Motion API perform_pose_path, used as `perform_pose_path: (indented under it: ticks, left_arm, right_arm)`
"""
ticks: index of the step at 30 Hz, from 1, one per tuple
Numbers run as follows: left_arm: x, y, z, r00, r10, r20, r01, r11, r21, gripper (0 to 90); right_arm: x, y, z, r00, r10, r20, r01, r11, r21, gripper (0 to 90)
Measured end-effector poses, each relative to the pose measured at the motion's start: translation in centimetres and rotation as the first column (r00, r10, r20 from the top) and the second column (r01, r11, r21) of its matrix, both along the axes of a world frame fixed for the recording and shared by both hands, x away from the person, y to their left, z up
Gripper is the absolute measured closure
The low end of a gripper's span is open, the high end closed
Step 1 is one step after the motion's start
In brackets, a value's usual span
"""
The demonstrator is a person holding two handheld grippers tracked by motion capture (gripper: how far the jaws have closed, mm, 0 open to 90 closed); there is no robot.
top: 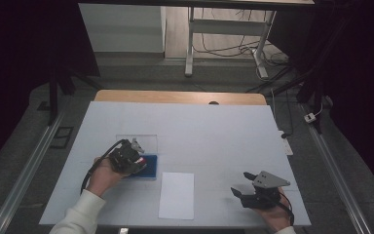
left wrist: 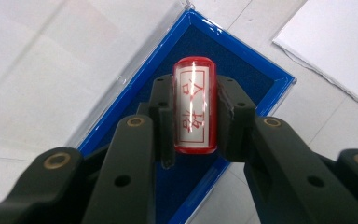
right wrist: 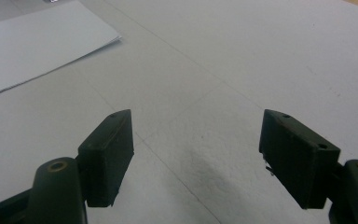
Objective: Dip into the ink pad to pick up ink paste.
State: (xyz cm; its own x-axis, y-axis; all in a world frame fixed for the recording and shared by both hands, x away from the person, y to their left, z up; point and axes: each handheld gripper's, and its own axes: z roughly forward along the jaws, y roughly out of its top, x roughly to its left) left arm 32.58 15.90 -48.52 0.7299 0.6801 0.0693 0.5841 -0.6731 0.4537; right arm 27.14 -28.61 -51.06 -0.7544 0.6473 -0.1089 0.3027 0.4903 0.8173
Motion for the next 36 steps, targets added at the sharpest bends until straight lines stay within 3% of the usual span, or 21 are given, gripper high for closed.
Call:
perform_pose_path:
  ticks: [10, 14, 17, 23, 29, 36]
  left_arm:
    - [0.0, 0.2, 0.1, 0.9998, -0.021, 0.006, 0.021, 0.9998, -0.004, 70.9]
    - [-0.3, 0.4, 0.5, 0.9987, -0.04, 0.033, 0.04, 0.9991, -0.014, 70.5]
    - [-0.3, 0.8, 1.2, 0.9985, -0.034, 0.043, 0.037, 0.9957, -0.085, 70.5]
    - [-0.6, 1.8, 2.3, 0.9985, -0.026, 0.049, 0.033, 0.9875, -0.154, 70.4]
    - [-0.7, 2.4, 2.8, 0.9984, -0.016, 0.055, 0.026, 0.9814, -0.19, 70.4]
    - [-0.9, 2.8, 3.1, 0.9981, -0.011, 0.061, 0.023, 0.9795, -0.2, 70.4]
  right_arm:
    - [0.0, -0.1, 0.0, 1.0, -0.007, -0.004, 0.007, 1.0, 0.002, 25.7]
    - [0.0, -0.1, 0.0, 1.0, -0.002, -0.007, 0.002, 1.0, 0.004, 25.7]
    - [0.0, 0.0, 0.0, 1.0, 0.001, -0.002, -0.001, 1.0, -0.003, 25.7]
    - [0.0, -0.3, -0.1, 1.0, -0.006, -0.008, 0.006, 1.0, 0.003, 25.7]
    - [0.1, -0.4, -0.1, 0.9999, -0.009, -0.006, 0.009, 1.0, -0.003, 25.8]
    - [0.1, -0.4, -0.2, 0.9999, -0.007, -0.007, 0.007, 1.0, -0.002, 25.8]
